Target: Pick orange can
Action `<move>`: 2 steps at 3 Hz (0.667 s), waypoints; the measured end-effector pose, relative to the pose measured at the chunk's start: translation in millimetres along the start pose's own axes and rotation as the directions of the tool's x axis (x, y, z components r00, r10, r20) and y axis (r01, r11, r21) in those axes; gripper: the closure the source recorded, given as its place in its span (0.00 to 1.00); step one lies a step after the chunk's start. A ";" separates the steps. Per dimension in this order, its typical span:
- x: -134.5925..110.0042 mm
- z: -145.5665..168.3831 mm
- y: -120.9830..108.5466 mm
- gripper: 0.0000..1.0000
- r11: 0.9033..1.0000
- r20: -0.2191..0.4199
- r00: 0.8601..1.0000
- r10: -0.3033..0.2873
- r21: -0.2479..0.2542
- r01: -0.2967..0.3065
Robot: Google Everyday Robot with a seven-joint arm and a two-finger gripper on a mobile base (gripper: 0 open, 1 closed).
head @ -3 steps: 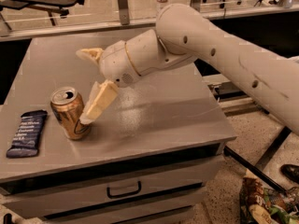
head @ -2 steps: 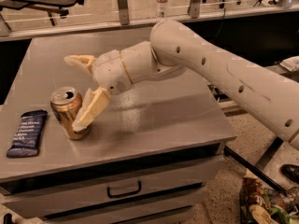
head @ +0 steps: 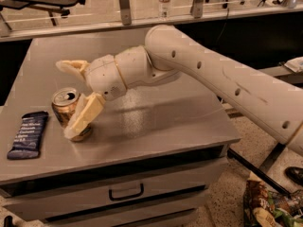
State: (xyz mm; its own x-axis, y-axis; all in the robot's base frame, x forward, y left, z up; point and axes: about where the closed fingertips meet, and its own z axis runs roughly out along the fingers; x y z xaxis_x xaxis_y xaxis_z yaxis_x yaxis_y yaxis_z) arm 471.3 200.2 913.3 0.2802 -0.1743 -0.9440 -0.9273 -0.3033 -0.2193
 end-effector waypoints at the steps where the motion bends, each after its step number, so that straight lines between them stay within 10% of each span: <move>1: -3.9 -4.9 10.8 0.00 0.998 0.016 0.999 0.046 0.038 -0.047; 2: -4.5 -7.7 21.5 0.00 0.996 0.081 0.994 0.072 0.048 -0.076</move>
Offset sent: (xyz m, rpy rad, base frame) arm -0.0291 -0.0254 -0.0016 0.1809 0.1473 -0.0479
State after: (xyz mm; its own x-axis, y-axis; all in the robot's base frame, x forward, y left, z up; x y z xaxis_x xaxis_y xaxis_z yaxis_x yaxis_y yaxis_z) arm 452.0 187.3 914.8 0.1920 -0.1188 -0.9742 -0.9566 -0.2443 -0.1588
